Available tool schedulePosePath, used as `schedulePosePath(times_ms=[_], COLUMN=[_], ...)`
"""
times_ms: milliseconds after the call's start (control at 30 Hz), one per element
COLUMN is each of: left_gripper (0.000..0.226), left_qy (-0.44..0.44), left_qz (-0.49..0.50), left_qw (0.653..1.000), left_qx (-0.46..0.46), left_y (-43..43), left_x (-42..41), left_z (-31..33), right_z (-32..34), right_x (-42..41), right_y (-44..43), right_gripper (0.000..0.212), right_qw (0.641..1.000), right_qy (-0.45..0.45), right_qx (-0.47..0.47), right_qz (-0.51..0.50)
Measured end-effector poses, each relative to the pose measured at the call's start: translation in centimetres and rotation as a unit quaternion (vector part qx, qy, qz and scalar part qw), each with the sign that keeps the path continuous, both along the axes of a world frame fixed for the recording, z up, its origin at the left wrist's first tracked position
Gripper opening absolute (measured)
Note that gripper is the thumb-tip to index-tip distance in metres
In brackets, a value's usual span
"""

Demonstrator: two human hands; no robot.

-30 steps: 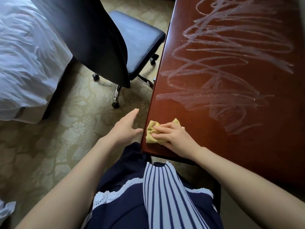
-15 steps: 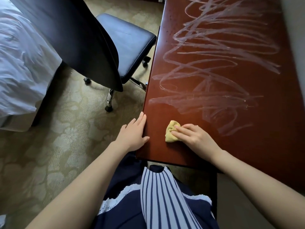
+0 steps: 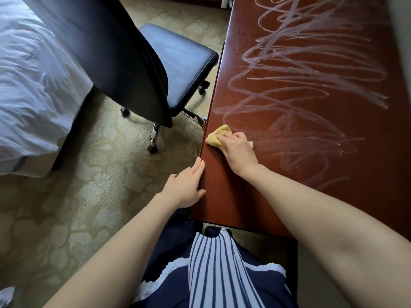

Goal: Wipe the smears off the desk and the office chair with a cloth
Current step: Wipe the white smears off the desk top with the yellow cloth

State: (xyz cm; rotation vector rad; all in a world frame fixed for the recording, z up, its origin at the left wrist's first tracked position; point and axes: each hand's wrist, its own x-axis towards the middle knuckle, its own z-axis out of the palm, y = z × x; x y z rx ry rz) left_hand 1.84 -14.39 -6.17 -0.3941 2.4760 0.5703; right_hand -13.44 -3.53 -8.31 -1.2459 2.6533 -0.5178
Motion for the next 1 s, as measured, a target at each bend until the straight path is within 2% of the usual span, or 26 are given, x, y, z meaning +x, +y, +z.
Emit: schedulePosePath(times_ms=[133, 267, 400, 533, 700, 867, 1000], left_gripper=[0.079, 0.075, 0.072, 0.081, 0.102, 0.123, 0.13], left_qy=[0.007, 0.02, 0.074, 0.106, 0.07, 0.059, 0.04], left_qz=[0.007, 0.017, 0.029, 0.004, -0.03, -0.057, -0.054], left_qw=[1.0, 1.0, 0.996, 0.993, 0.995, 0.987, 0.984], left_qx=[0.005, 0.004, -0.033, -0.048, -0.063, -0.136, -0.164], left_y=[-0.1, -0.3, 0.5, 2.6, 6.8, 9.2, 9.5], left_x=[-0.2, -0.3, -1.0, -3.0, -5.7, -6.8, -6.8], left_z=[-0.2, -0.3, 0.0, 0.5, 0.2, -0.7, -1.4], right_z=[-0.2, 1.0, 1.7, 1.7, 1.7, 1.8, 1.7], right_x=[0.8, 1.8, 3.0, 4.3, 6.3, 6.6, 4.6], right_y=[0.5, 3.0, 7.3, 11.7, 17.8, 23.2, 26.4], right_gripper=[0.033, 0.028, 0.024, 0.029, 0.038, 0.05, 0.046], right_qw=[0.999, 0.991, 0.984, 0.992, 0.999, 0.987, 0.968], right_qy=[-0.008, 0.013, 0.032, 0.029, 0.001, 0.037, 0.06], right_qx=[-0.022, -0.033, -0.047, -0.042, -0.042, -0.037, -0.027], right_qz=[0.031, 0.132, 0.167, 0.113, -0.011, -0.154, -0.24])
